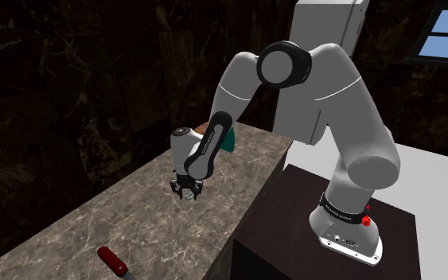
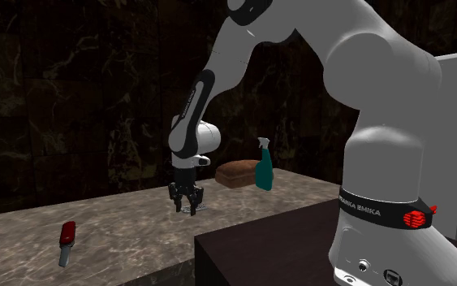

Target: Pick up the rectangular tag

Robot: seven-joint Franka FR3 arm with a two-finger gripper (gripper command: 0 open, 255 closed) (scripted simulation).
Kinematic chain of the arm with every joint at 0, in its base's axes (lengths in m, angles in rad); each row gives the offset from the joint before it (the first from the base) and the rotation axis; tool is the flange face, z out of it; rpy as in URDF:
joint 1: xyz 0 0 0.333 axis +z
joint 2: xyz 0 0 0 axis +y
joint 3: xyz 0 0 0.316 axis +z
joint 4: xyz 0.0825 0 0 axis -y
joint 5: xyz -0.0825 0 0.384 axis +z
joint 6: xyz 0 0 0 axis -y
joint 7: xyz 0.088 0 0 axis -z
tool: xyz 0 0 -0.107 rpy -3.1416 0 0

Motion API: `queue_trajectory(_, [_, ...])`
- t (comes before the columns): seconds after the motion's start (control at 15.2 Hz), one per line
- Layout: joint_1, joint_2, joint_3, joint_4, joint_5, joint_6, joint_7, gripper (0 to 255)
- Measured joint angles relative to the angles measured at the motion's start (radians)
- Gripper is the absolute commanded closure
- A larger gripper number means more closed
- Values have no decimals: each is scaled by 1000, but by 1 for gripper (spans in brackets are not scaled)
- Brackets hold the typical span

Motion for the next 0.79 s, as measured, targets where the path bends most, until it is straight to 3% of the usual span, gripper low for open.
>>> queue_trajectory(0.79, [-17, -75, 22, -33, 17, -45, -10, 255])
